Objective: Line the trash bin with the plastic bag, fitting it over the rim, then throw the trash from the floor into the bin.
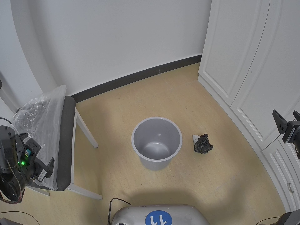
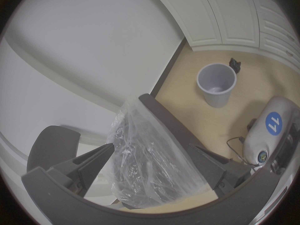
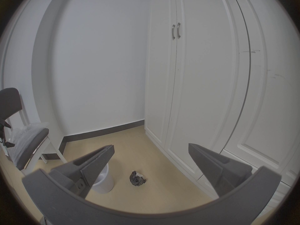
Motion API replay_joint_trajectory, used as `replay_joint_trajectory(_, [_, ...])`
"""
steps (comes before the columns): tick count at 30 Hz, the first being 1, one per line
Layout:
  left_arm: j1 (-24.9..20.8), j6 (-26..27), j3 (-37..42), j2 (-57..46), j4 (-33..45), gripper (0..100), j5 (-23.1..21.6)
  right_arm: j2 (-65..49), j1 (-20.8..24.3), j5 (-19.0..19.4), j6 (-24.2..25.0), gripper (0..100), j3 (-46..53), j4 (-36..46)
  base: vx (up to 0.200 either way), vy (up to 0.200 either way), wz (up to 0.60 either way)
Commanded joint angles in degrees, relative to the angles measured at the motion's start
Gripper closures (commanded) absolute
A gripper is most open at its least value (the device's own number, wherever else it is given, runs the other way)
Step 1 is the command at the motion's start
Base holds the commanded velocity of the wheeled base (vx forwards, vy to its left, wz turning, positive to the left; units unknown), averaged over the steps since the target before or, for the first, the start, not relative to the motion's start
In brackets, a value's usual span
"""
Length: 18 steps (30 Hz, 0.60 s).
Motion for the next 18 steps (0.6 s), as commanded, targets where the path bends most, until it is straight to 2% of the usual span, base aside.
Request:
replay_joint_trajectory(1, [0.06,0.03,2.07,-0.65,0.07,0,0.38,-0.29,0.07,0.01,-0.8,0,0.39,-0.02,0.0,0.0,0.0])
replay_joint_trajectory(6, [-0.38,0.03,4.27,-0.39,-0.02,0,3.19,-0.2,0.07,0.01,-0.98,0,0.56,-0.02,0.0,0.0,0.0])
replay_joint_trajectory(18, [-0.47,-0.58,7.87,1.28,-0.46,0,2.84,0.24,0.15,0.1,-1.07,0,0.65,0.06,0.0,0.0,0.0])
